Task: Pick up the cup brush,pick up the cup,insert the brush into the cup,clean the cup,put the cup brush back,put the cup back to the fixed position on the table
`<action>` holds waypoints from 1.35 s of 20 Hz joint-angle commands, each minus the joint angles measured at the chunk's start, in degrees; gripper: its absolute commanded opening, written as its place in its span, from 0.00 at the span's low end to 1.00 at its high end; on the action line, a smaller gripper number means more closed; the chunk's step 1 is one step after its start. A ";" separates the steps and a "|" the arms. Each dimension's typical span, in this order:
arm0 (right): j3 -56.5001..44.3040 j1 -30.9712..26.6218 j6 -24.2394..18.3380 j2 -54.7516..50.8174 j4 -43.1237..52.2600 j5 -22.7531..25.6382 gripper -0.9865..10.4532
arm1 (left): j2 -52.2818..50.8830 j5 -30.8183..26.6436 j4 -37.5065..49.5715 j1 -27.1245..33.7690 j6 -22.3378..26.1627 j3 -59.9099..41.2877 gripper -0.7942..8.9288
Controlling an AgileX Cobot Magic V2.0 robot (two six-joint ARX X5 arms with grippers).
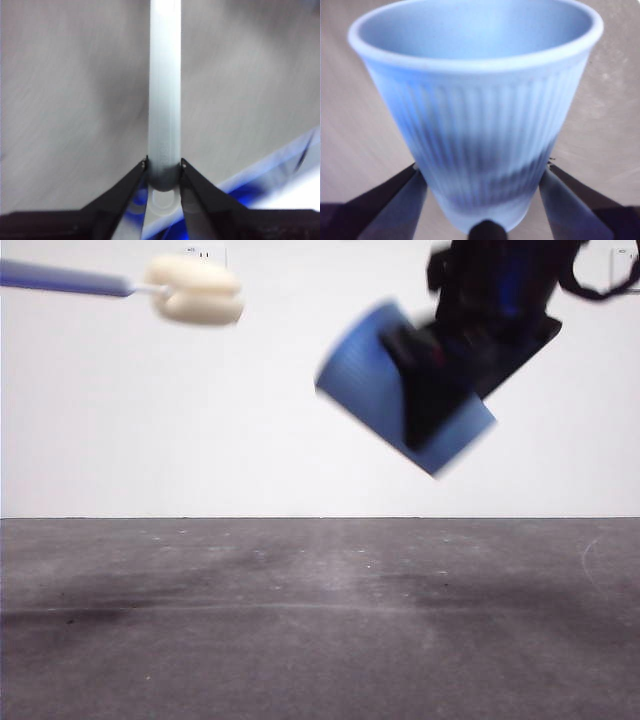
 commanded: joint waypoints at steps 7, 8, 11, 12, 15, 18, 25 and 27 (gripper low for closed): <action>0.13 0.28 23.93 -18.40 4.90 -5.14 0.07 | 12.33 3.23 30.73 3.52 -13.55 -14.03 0.07; 0.13 0.33 23.91 -20.65 4.68 -5.14 0.07 | 16.24 3.96 33.42 4.57 -13.55 -14.03 0.07; 0.13 0.33 23.91 -26.38 2.93 -5.09 0.07 | 26.27 5.27 37.18 6.58 -13.97 -14.03 0.07; 0.13 0.33 23.91 -27.85 1.92 -5.09 0.07 | 28.87 5.33 38.21 6.58 -13.97 -14.03 0.07; 0.13 0.33 23.87 -31.74 -1.40 -5.03 0.07 | 35.39 5.22 42.97 6.58 -15.65 -14.03 0.07; 0.13 0.33 23.87 -33.79 -5.05 -5.07 0.07 | 38.47 2.89 47.25 6.58 -19.91 -14.03 0.07; 0.13 0.33 23.89 -35.36 -8.46 -5.07 0.07 | 42.95 1.40 49.42 7.34 -20.20 -14.03 0.07; 0.13 0.33 23.89 -35.34 -8.50 -5.09 0.07 | 44.15 0.63 49.40 7.39 -19.21 -14.03 0.07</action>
